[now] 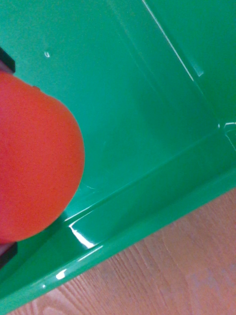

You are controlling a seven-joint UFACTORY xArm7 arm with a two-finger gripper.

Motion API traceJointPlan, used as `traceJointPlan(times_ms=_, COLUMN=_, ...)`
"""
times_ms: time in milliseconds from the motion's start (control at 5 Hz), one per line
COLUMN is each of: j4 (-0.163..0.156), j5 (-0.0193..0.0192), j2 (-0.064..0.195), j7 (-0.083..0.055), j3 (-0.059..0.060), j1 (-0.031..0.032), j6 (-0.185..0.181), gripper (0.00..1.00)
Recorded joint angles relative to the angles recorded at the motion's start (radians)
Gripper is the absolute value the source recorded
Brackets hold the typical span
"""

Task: Pick fruit

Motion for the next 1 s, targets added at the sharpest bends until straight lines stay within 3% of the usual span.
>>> traceJointPlan(times_ms=200, j4=0.032, j5=-0.0024, j2=-0.014, j7=0.002, j3=0.0, j1=0.0008, j6=0.045, gripper=1.0)
traceJointPlan(times_ms=400, j4=0.032, j5=-0.0024, j2=-0.014, j7=0.002, j3=0.0, j1=0.0008, j6=0.045, gripper=1.0)
traceJointPlan(times_ms=600, j4=0.066, j5=-0.0049, j2=-0.028, j7=0.004, j3=0.0, j1=0.0017, j6=0.093, gripper=1.0)
traceJointPlan(times_ms=800, j4=0.066, j5=-0.0049, j2=-0.028, j7=0.004, j3=0.0, j1=0.0017, j6=0.093, gripper=1.0)
traceJointPlan(times_ms=1000, j4=0.097, j5=-0.0073, j2=-0.041, j7=0.006, j3=0.0, j1=0.0026, j6=0.138, gripper=1.0)
